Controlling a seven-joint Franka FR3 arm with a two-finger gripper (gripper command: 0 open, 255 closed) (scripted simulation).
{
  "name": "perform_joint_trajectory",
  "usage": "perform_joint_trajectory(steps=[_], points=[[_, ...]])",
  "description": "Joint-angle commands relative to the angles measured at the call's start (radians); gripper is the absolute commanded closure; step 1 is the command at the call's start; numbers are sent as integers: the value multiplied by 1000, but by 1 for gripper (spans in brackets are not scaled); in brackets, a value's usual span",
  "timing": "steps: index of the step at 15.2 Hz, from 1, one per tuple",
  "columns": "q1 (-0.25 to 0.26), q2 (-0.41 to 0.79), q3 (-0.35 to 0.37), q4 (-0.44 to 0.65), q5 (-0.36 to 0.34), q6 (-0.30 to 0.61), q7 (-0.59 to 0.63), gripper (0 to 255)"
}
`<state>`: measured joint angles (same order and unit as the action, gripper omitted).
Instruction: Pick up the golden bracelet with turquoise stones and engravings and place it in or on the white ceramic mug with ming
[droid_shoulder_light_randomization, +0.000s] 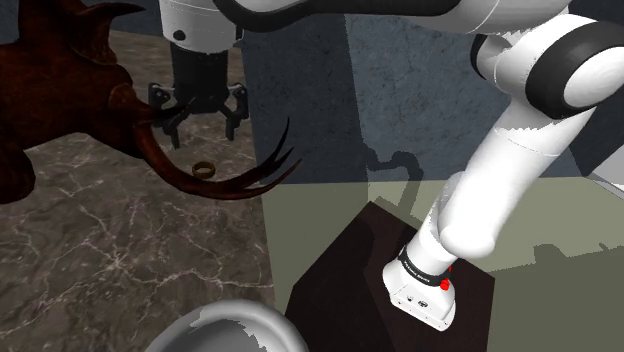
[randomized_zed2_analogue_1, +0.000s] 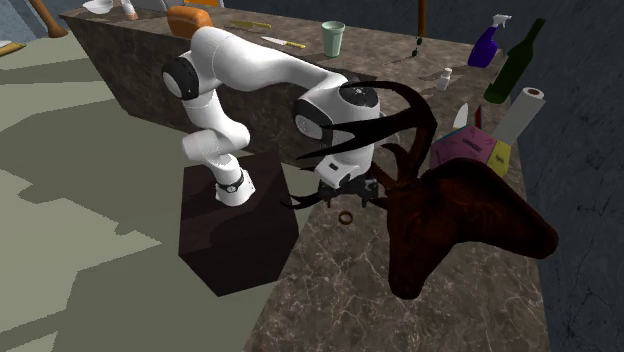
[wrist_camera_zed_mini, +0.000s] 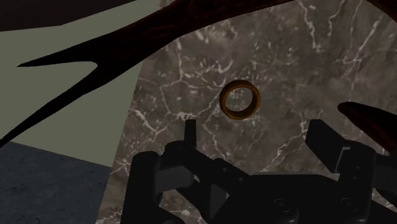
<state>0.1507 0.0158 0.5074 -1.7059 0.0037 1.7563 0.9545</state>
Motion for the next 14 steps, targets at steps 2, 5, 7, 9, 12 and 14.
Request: perform_joint_trajectory(steps=[2, 5, 7, 9, 12, 14], points=[[13, 128, 9, 19, -8, 6, 9, 0], [12, 128, 5, 12, -9, 14, 4, 255], [19, 152, 9, 13, -20, 36, 17, 255], [21, 170, 9, 52, -29, 11, 20, 255], [21, 160, 10, 60, -25, -6, 22, 255], [15, 128, 7, 19, -8, 6, 9, 255]])
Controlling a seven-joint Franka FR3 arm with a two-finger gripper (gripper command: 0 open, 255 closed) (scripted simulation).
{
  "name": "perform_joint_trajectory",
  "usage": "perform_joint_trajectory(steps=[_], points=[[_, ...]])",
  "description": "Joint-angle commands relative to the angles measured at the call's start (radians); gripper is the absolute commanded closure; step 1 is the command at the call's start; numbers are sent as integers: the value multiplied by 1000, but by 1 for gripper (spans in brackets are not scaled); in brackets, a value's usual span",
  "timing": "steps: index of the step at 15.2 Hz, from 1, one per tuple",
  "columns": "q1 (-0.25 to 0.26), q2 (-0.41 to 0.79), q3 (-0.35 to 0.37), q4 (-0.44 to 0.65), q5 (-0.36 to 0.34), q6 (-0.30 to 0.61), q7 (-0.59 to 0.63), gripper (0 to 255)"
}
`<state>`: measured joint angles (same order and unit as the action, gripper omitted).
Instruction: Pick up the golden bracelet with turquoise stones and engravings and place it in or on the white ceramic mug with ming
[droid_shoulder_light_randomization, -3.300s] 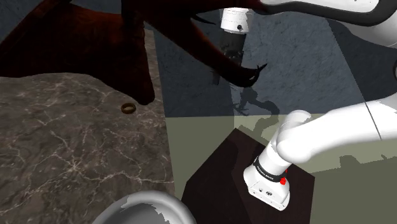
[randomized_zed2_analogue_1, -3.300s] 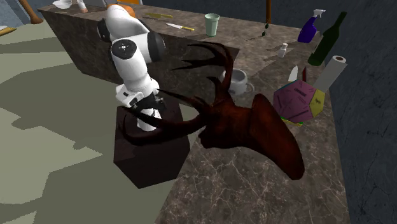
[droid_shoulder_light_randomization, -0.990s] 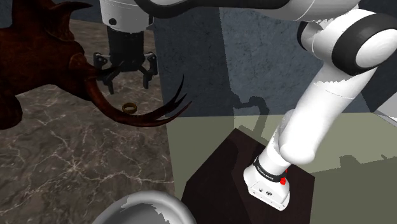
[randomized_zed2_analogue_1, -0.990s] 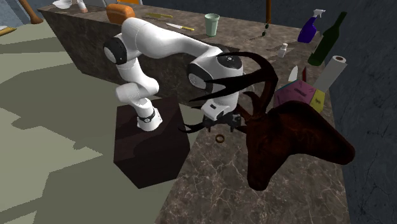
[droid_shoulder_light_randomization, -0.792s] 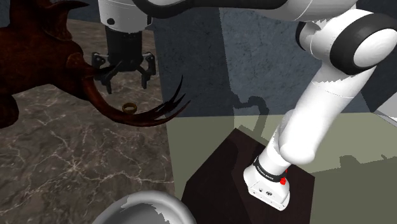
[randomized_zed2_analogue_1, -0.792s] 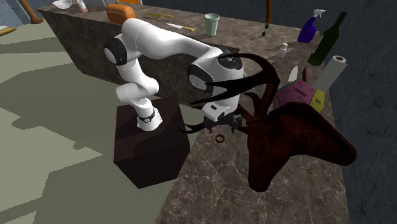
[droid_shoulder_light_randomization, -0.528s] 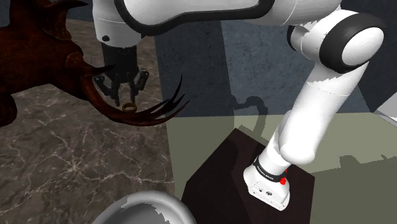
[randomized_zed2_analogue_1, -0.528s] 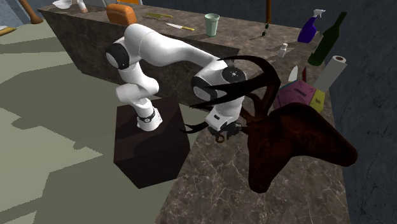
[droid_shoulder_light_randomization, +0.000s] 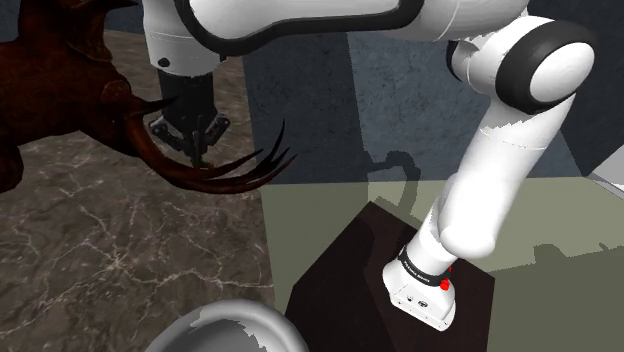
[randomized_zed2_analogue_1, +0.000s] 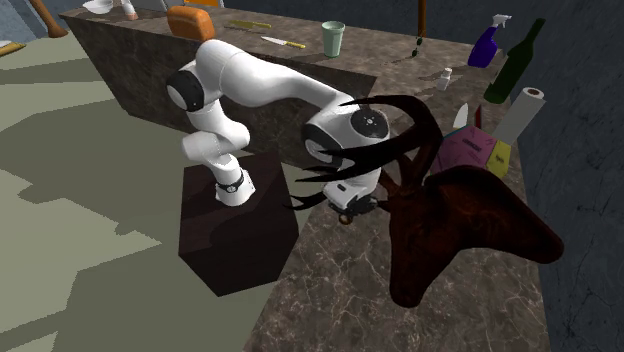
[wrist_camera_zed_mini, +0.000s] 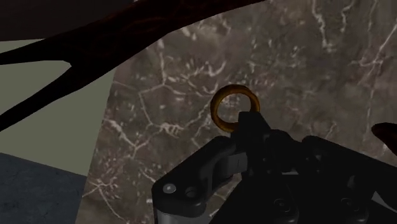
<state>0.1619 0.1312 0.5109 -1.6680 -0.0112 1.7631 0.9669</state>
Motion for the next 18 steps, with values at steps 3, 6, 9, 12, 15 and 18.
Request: perform_joint_trajectory(steps=[3, 6, 9, 12, 15, 18], points=[[3, -86, 15, -93, -33, 68, -123, 0], [18, -271, 19, -310, -63, 247, -380, 0], [18, -257, 19, -337, -73, 285, -373, 0], [17, -241, 20, -361, -83, 323, -366, 0], [16, -238, 20, -366, -86, 330, -364, 0], [16, -238, 20, -366, -86, 330, -364, 0]])
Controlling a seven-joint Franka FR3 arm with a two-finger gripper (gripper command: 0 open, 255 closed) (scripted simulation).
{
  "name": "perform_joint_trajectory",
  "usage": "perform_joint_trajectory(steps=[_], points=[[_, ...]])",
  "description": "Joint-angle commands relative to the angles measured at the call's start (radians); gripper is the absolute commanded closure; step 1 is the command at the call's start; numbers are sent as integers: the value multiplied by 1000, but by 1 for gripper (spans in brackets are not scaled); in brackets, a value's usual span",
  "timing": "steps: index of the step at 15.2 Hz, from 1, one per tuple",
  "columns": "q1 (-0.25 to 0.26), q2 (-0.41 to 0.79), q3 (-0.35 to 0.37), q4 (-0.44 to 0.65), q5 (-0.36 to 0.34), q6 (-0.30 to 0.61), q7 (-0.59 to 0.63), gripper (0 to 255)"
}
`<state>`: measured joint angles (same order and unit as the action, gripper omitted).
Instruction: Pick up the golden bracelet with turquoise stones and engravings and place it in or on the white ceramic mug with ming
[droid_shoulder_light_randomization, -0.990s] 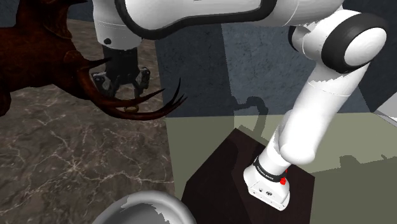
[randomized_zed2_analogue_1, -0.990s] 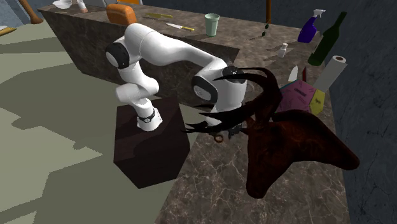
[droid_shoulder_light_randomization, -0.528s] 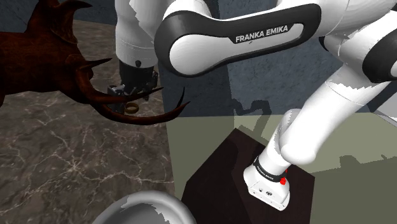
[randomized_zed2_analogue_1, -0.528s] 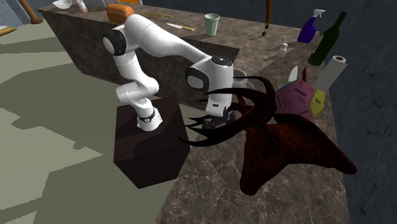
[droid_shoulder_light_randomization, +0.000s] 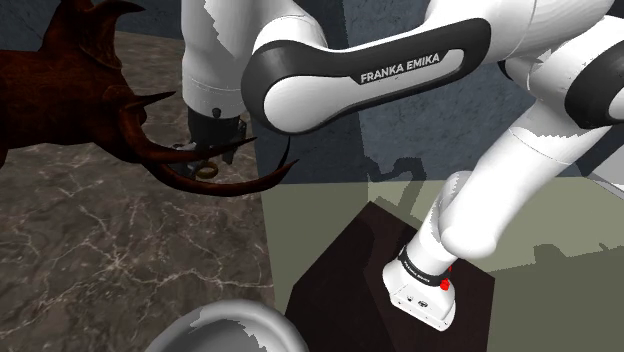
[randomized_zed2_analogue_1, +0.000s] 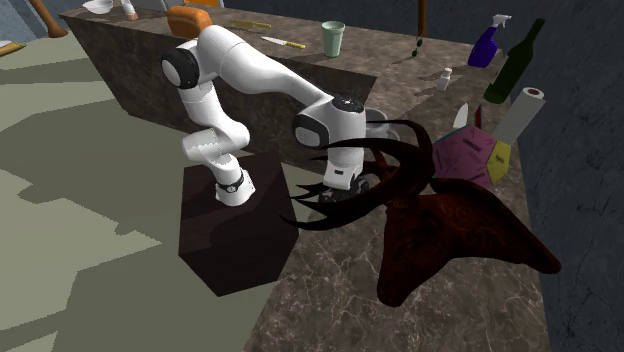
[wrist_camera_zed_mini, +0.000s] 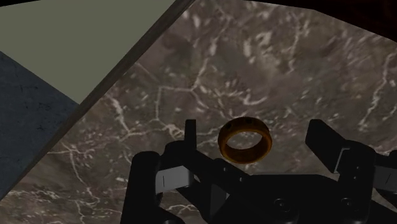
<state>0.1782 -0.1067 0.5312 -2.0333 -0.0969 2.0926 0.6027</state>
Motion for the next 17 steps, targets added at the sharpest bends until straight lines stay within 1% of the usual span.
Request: perform_joint_trajectory(steps=[1, 3, 4, 12, 13, 17], points=[[0, 0, 0, 0, 0, 0, 0, 0], [0, 0, 0, 0, 0, 0, 0, 0], [0, 0, 0, 0, 0, 0, 0, 255], [3, 13, 7, 14, -8, -4, 13, 255], [0, 0, 0, 0, 0, 0, 0, 255], [0, -10, -3, 44, 9, -52, -11, 255]])
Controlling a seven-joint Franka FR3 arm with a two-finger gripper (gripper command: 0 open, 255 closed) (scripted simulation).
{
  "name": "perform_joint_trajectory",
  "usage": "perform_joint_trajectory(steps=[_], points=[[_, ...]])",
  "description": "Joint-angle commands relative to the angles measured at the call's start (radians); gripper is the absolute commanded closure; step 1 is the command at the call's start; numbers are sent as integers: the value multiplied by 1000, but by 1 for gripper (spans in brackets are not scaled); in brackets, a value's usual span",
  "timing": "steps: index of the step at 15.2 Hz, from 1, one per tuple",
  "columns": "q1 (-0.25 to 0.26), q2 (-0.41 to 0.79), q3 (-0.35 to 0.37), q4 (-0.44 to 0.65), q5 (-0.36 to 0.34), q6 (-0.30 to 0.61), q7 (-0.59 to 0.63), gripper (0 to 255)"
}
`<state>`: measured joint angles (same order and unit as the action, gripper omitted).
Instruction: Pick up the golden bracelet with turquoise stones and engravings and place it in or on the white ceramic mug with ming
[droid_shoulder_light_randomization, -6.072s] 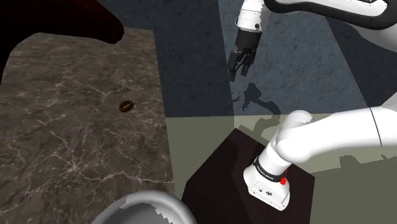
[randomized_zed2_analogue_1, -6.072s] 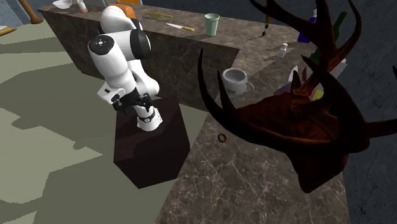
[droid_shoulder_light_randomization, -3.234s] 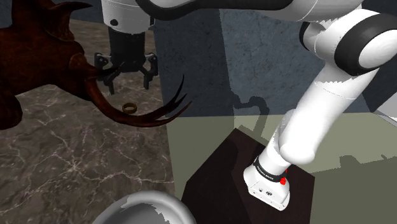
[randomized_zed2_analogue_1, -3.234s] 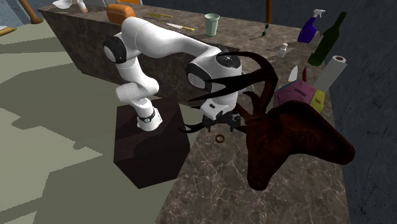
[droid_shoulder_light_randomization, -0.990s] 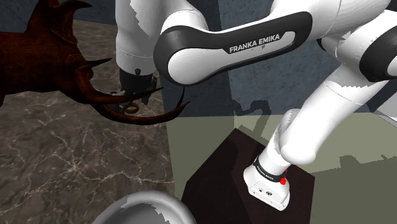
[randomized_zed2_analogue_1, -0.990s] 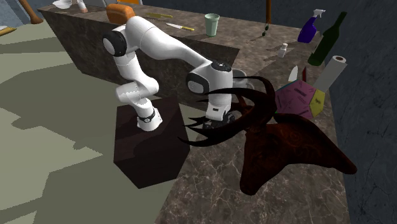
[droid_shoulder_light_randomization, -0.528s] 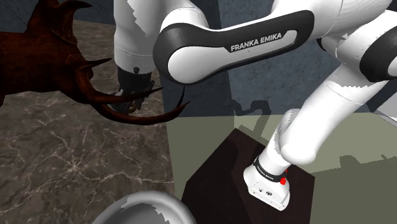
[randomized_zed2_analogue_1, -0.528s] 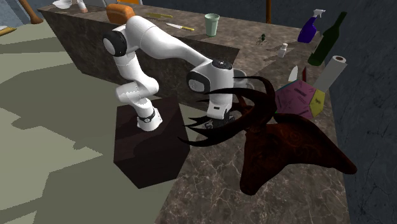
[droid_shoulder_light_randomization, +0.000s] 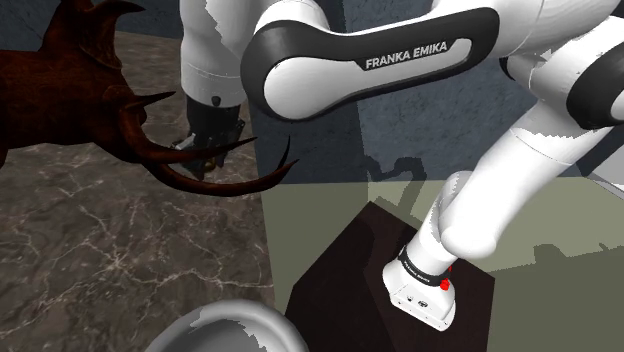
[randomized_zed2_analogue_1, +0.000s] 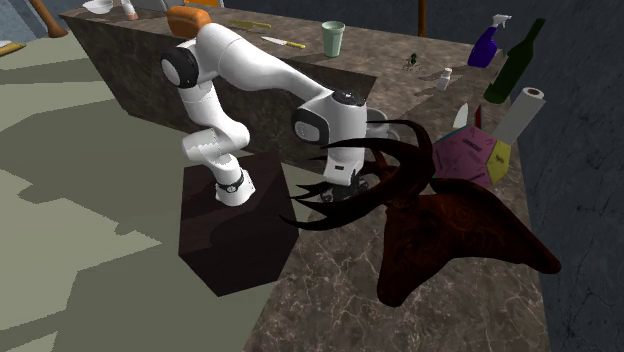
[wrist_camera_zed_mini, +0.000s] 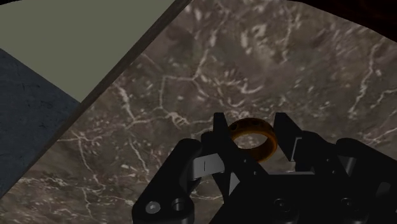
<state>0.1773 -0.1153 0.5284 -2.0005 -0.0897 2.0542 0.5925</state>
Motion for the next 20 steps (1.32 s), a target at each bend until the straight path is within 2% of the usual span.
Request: perform_joint_trajectory(steps=[1, 20], points=[[0, -3, 0, 23, 3, -26, -3, 255], [-1, 9, -2, 291, 4, -282, -28, 255]])
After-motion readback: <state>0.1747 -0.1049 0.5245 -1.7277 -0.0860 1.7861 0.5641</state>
